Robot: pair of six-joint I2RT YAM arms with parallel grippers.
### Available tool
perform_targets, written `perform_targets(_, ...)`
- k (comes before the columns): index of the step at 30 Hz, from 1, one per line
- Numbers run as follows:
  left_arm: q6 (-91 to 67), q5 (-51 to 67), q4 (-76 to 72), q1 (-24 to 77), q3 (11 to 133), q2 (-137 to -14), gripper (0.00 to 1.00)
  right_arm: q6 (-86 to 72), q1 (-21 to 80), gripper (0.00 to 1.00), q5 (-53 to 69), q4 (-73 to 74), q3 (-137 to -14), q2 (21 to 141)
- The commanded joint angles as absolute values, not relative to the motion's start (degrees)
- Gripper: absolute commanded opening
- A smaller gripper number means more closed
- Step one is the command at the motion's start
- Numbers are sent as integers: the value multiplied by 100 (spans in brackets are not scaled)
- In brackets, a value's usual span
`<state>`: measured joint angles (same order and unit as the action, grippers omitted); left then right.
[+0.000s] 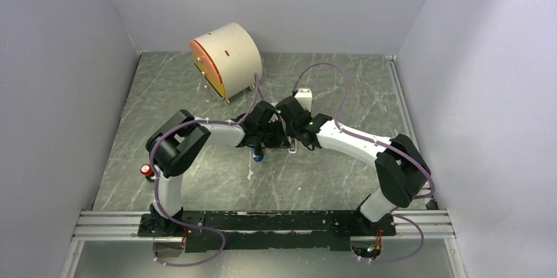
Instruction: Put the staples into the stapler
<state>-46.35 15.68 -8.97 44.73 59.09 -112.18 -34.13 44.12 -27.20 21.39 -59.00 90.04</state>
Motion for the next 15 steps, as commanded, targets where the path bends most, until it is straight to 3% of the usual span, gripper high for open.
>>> perform_targets(1, -4463, 781, -501, 4570, 5646, -11678, 12, -3966, 4683, 13, -2625, 2247, -5634, 9010)
perform_targets(15, -4652, 756, -762, 4554, 5374, -11254, 12, -4276, 4746, 13, -2269, 1757, -4844, 9262)
